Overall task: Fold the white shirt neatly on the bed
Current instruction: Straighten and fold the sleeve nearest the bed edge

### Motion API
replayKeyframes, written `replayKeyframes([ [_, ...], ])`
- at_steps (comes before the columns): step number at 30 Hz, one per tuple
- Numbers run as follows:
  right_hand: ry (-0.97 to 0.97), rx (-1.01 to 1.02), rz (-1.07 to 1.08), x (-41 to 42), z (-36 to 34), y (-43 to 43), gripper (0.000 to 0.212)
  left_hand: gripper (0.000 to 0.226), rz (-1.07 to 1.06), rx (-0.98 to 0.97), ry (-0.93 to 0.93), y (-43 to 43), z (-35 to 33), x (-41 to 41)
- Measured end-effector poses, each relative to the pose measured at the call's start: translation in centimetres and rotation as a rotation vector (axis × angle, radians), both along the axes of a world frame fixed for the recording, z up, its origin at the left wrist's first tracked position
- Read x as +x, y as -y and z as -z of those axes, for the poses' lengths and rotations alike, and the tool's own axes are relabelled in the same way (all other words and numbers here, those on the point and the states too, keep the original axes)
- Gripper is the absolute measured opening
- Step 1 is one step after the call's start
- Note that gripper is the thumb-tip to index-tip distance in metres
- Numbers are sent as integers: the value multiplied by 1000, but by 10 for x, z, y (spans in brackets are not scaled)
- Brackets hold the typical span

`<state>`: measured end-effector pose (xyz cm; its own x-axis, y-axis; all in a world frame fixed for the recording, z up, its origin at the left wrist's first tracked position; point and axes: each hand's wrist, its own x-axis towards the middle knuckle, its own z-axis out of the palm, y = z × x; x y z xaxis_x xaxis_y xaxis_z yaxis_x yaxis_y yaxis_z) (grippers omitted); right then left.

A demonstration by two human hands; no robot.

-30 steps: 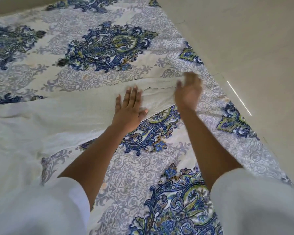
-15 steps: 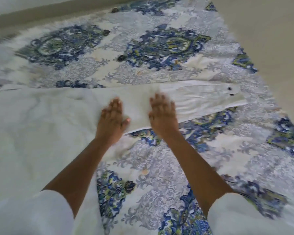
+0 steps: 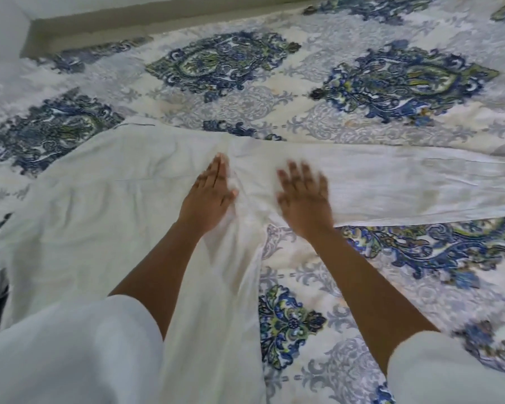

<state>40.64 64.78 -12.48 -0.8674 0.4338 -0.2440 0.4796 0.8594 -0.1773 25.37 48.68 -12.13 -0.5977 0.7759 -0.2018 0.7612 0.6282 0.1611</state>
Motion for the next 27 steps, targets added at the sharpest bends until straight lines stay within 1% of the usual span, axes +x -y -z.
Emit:
replayKeyframes([
  [1, 5, -4, 49, -2, 1, -3, 65, 67, -41, -2, -18, 3, -1, -8],
  [2, -2, 23, 158, -2, 5, -11, 60, 60, -91, -1, -47, 7, -4, -16],
  [4, 2, 45, 385, 0, 3, -29, 53, 52, -155, 38, -116, 10, -14, -33],
  [5, -21, 26, 435, -3, -2, -35, 53, 49, -160, 78, -145, 8, -19, -40],
  [6, -83, 24, 402, -10, -6, -36, 53, 48, -161, 125, -154, 5, -22, -47],
  [7, -136, 29, 311, -19, -10, -34, 51, 47, -168, 164, -142, -1, -26, -55],
  [8, -168, 25, 225, -29, -12, -31, 51, 48, -178, 182, -110, -7, -27, -62],
  [9, -175, 7, 193, -38, -14, -30, 51, 49, -185, 171, -68, -13, -27, -70],
  [11, -174, -2, 274, -49, -13, -36, 47, 50, -197, 111, -14, -24, -29, -82],
  [12, -183, 7, 319, -51, -12, -41, 41, 49, -220, 100, -15, -27, -30, -88],
  [14, -203, 38, 350, -52, -10, -53, 28, 41, -296, 97, -32, -31, -32, -97],
  [15, -204, 48, 353, -51, -9, -57, 26, 37, -316, 87, -41, -33, -33, -100],
  [18, -214, 45, 381, -52, -10, -60, 29, 30, -341, 120, -58, -35, -30, -99],
  [19, -222, 55, 410, -53, -12, -57, 31, 29, -358, 162, -52, -36, -28, -96],
  [21, -304, 98, 429, -58, -16, -42, 38, 32, -364, 305, -51, -39, -25, -87],
  [23, -425, 89, 294, -68, -18, -12, 45, 35, -260, 474, -103, -42, -22, -70],
  [24, -456, 43, 166, -72, -17, 7, 46, 32, -198, 549, -118, -43, -19, -56],
  [25, -434, -6, 19, -76, -14, 27, 48, 27, -167, 626, -104, -44, -16, -41],
  [26, -360, -47, -110, -77, -10, 43, 50, 23, -185, 707, -49, -44, -13, -25],
  [27, -252, -74, -195, -74, -7, 52, 53, 22, -238, 780, 36, -42, -10, -11],
])
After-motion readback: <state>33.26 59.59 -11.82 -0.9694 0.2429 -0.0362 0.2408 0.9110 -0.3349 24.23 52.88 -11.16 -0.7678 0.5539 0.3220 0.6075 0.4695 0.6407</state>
